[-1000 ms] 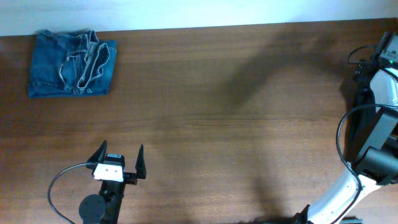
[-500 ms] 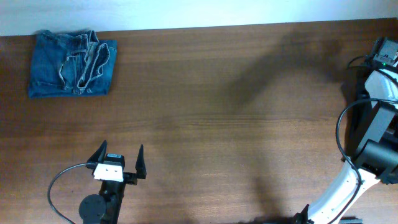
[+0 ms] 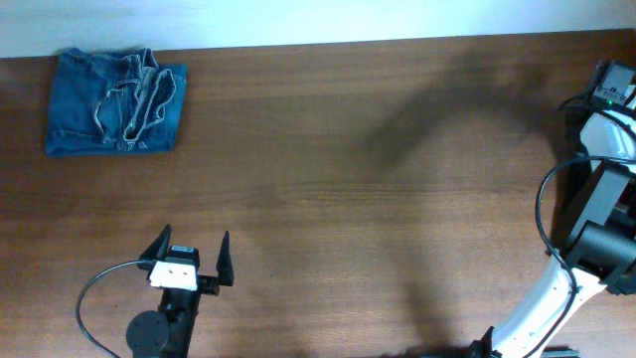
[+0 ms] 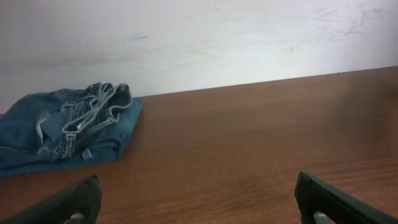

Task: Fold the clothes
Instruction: 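Reach the right gripper to the black clothing pile at right edge, then grasp the black jeans with the right gripper and drag toward center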

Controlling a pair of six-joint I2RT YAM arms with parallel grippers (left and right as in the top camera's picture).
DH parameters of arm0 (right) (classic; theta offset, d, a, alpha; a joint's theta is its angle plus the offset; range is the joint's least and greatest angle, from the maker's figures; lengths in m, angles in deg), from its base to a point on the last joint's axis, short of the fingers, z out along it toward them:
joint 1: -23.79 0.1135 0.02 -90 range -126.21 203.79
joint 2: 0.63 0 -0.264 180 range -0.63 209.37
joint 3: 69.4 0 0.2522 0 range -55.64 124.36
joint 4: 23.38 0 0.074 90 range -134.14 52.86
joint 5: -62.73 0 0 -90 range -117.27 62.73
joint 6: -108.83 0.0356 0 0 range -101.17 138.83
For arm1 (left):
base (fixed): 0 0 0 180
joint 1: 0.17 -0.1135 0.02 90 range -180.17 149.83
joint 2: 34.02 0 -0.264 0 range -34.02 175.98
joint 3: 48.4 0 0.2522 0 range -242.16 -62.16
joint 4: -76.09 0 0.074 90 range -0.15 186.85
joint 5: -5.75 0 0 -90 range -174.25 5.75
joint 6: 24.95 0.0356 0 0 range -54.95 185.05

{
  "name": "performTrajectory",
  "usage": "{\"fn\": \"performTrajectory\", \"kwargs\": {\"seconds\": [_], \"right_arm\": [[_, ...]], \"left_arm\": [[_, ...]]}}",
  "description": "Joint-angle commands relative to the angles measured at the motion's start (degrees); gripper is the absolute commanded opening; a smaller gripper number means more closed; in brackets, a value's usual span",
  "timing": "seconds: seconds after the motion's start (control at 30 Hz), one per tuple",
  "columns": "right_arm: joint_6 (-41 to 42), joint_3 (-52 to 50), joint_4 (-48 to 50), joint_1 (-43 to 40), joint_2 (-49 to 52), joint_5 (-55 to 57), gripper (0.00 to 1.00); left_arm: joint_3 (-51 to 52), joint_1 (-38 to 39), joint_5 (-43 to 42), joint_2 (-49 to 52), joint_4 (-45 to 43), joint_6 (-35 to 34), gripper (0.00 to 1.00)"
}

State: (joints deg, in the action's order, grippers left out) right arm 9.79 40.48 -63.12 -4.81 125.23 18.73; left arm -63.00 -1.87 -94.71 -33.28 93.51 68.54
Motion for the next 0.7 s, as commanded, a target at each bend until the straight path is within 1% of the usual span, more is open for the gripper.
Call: {"fn": "performTrajectory", "kwargs": {"seconds": [0.0,0.03,0.07,0.2,0.37,0.5,0.57,0.67], "right_arm": [[0.5,1.3,-0.4,-0.7,1.0,3.8,0.33],[0.5,1.3,-0.4,-0.7,0.9,3.8,0.26],[0.5,1.3,-0.4,-0.7,0.9,3.8,0.24],[1.5,1.3,-0.9,-0.2,0.7,3.8,0.04],[3.5,1.3,-1.7,2.9,-1.6,4.3,0.04],[4.2,1.3,-0.7,7.1,-5.6,4.2,0.04],[6.6,1.3,-0.8,10.0,-9.1,4.2,0.04],[6.5,1.3,-0.8,13.3,-12.4,4.2,0.04]], "left_arm": [[0.3,-0.3,0.4,-0.4,0.1,0.5,0.99],[0.3,-0.3,0.4,-0.4,0.1,0.5,0.99],[0.3,-0.3,0.4,-0.4,0.0,0.5,0.99],[0.3,-0.3,0.4,-0.4,0.0,0.5,0.99],[0.3,-0.3,0.4,-0.4,0.1,0.5,0.99],[0.3,-0.3,0.4,-0.4,0.1,0.5,0.99],[0.3,-0.3,0.4,-0.4,0.1,0.5,0.99],[0.3,-0.3,0.4,-0.4,0.0,0.5,0.99]]}}
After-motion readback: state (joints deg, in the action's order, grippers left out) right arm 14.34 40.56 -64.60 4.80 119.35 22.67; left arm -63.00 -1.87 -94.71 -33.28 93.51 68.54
